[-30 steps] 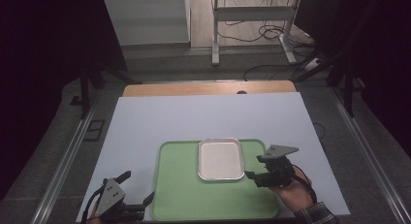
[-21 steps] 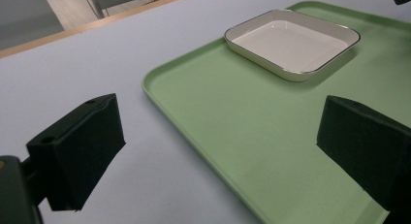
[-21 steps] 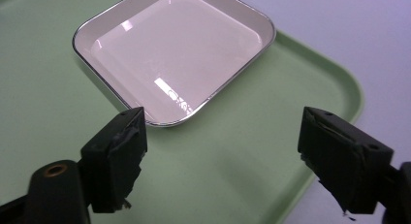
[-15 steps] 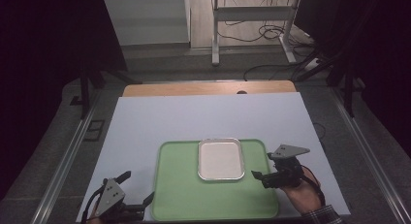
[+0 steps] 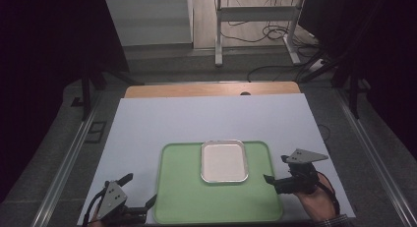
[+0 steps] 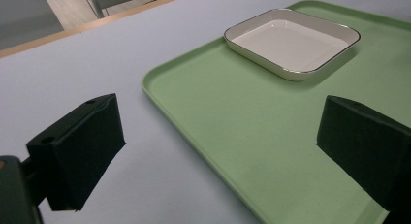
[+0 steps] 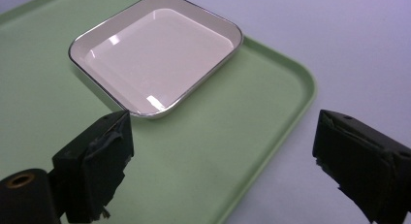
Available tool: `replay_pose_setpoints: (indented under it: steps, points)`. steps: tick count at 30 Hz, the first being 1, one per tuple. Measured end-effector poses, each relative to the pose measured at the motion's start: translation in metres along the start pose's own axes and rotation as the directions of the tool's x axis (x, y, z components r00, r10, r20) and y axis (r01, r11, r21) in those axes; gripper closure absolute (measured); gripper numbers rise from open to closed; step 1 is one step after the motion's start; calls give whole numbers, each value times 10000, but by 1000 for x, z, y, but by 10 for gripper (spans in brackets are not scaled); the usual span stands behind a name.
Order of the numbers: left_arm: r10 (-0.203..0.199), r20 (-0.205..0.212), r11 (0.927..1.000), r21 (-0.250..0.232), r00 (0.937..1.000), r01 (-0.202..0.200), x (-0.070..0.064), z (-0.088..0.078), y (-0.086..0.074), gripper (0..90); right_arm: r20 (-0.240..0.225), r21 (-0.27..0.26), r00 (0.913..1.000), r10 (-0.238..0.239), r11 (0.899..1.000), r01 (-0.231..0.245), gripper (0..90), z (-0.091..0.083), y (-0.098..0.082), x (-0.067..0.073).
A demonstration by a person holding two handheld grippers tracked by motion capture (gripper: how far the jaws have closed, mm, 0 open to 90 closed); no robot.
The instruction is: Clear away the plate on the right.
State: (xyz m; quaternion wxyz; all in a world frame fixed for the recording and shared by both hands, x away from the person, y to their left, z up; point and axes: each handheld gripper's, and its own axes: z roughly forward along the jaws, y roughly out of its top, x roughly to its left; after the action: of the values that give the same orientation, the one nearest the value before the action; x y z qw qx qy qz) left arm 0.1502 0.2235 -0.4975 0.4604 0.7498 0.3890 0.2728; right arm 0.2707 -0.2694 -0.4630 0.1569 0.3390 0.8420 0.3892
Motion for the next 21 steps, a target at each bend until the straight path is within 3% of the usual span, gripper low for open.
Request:
replay_pose_setpoints:
  steps: [12, 21]
  points:
    - [-21, -11, 10000, -11, 10000, 21, 0, 0, 0, 27, 362, -354, 9989, 303, 9990, -290, 0, -18, -16, -5]
    - [-23, -23, 10000, -8, 10000, 23, 0, 0, 0, 27, 503, -618, 9973, 543, 9968, -511, 0, -28, -28, -7]
